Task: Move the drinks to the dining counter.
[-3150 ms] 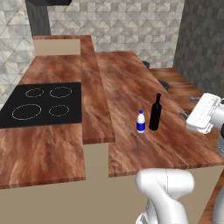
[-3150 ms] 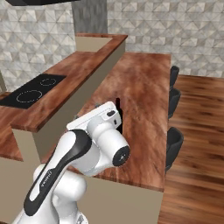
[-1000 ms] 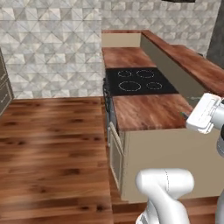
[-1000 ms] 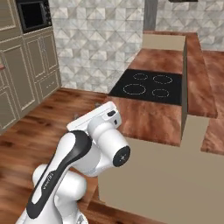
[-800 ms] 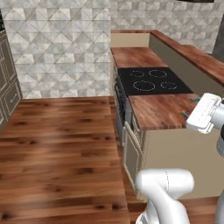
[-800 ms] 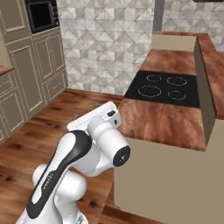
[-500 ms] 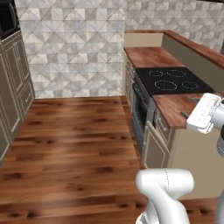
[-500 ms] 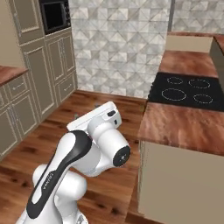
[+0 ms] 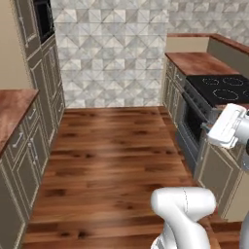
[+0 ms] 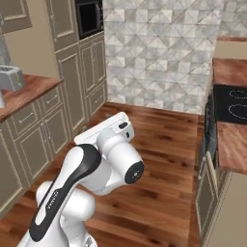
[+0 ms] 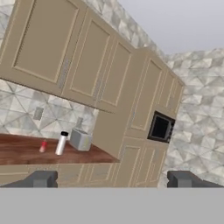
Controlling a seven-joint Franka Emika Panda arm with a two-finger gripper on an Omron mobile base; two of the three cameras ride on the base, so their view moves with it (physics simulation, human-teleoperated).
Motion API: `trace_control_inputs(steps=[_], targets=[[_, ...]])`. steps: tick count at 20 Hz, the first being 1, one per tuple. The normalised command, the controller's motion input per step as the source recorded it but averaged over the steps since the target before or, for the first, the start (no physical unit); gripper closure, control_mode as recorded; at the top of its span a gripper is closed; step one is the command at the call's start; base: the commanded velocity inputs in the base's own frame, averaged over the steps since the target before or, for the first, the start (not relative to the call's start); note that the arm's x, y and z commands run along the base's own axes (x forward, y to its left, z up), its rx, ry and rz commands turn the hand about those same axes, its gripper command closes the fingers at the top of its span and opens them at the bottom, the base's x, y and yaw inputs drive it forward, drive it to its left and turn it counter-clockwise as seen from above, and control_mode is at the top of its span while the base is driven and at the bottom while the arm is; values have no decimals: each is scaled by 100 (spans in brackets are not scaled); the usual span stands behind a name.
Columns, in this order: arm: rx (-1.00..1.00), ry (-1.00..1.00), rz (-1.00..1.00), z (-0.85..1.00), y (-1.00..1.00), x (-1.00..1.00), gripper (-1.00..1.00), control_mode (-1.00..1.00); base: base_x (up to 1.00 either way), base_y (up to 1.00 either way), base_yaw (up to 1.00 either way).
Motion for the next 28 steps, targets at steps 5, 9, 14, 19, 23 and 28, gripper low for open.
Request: trace_control_inputs(steps=[5,9,14,19,23,28], targets=[[0,0,0,0,0,0,-100,100,36,92,29],[0,0,0,0,0,0,-100,100,53,42,57],[0,0,0,0,0,0,-100,100,61,11,69],[0,0,0,0,0,0,-100,100,69,0,66],[0,0,0,0,0,0,-100,100,93,-2,58],[0,0,0,0,0,0,-100,100,100,-30,38]])
